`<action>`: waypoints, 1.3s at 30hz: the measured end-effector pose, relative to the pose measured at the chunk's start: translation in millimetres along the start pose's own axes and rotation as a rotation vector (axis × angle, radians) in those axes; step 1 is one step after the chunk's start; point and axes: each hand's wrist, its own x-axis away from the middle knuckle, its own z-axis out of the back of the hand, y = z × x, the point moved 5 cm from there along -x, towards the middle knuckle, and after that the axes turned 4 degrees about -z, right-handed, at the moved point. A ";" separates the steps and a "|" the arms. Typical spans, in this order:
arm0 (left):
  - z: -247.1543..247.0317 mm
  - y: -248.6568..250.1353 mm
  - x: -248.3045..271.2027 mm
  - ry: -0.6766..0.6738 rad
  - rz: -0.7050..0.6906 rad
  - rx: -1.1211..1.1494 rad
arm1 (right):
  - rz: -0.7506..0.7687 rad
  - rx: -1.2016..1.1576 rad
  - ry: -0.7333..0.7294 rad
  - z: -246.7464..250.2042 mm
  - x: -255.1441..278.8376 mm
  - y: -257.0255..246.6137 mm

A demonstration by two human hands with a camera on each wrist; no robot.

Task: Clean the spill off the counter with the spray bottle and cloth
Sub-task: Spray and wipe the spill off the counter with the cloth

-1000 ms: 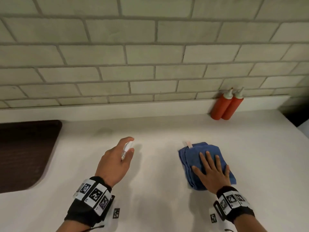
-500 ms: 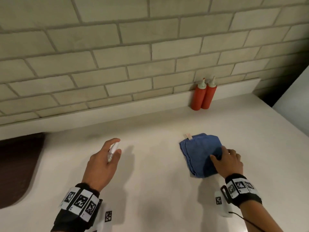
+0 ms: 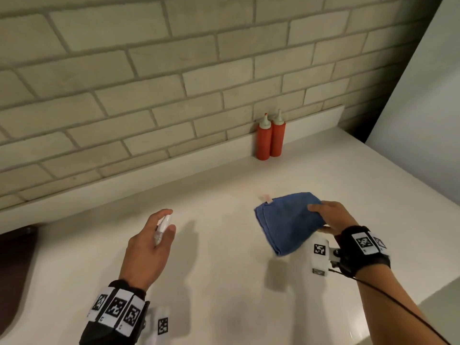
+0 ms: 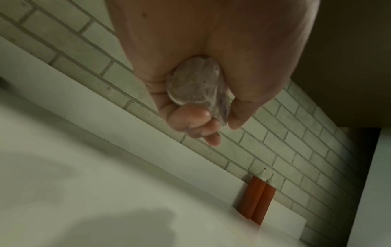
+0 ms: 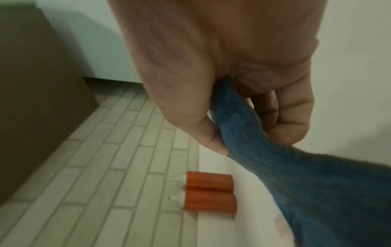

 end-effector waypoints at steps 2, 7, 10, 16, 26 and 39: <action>-1.8 1.0 0.7 -0.003 -0.001 0.000 | 0.034 -0.135 -0.014 13.6 11.2 -12.9; -5.6 -0.5 4.7 -0.007 0.009 0.014 | 0.218 0.005 0.079 21.7 17.6 -47.4; -6.0 -5.6 6.3 0.007 0.020 0.011 | 0.328 0.344 0.111 -15.8 4.6 -56.4; -4.5 -11.0 9.2 0.008 0.041 0.009 | 0.295 0.836 -0.037 -106.9 -11.5 -14.7; -10.4 -22.6 -1.5 -0.021 0.063 0.003 | 0.287 1.017 -0.002 -106.2 -13.9 22.1; 30.7 -62.5 -19.3 0.081 0.140 0.001 | 0.303 1.287 -0.081 -202.8 -91.8 -37.1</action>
